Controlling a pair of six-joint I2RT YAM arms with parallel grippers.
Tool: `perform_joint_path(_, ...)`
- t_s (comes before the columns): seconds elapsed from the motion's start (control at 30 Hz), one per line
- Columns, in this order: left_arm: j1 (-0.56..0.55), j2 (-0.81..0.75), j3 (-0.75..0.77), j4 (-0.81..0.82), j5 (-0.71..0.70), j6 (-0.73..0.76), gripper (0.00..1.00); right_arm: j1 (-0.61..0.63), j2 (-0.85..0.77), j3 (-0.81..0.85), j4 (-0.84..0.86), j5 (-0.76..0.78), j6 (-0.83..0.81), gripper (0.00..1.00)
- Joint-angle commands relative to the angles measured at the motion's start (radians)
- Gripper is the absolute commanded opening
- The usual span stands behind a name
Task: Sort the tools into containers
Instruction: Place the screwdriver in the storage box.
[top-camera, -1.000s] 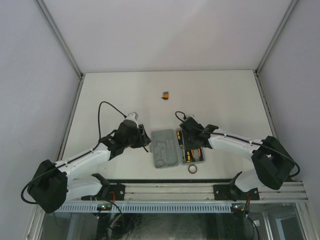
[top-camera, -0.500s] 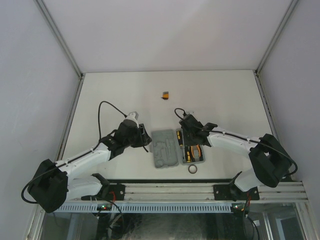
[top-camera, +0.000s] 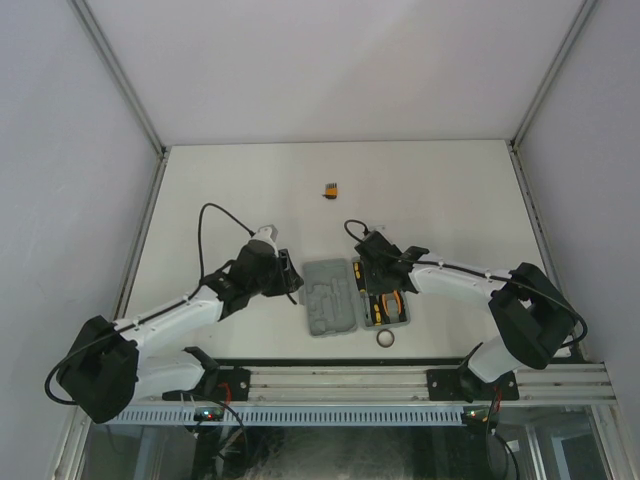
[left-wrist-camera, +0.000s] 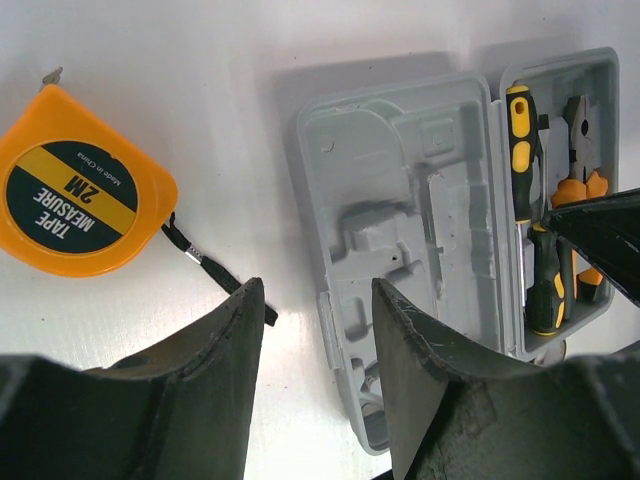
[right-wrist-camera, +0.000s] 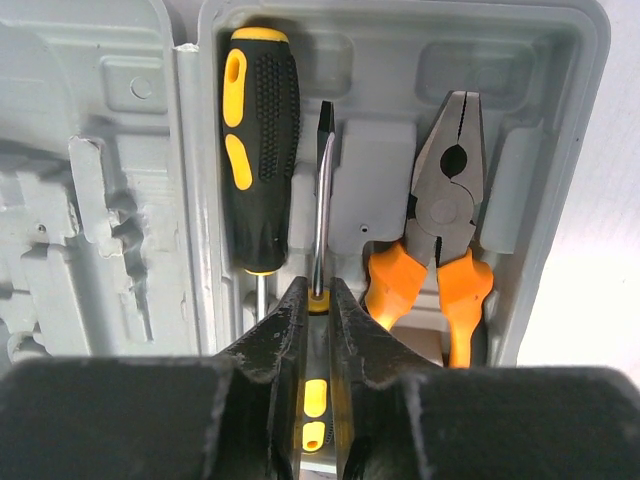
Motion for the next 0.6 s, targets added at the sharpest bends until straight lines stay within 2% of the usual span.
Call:
perform_joint_path(0.0,0.006,0.006,-0.011,0.028,0.016,-0.005,0.51,0.014,0.003,0.026,-0.015,-0.010,-0.005,0.11)
perform_joint_path(0.33,0.033,-0.018,-0.020,0.020,0.021,0.008,0.54,0.017,-0.063,0.027,-0.030,-0.011,-0.007,0.13)
perform_joint_path(0.57,0.036,0.008,-0.024,0.035,0.043,0.013,0.54,0.017,-0.023,0.026,-0.016,-0.005,-0.006,0.13)
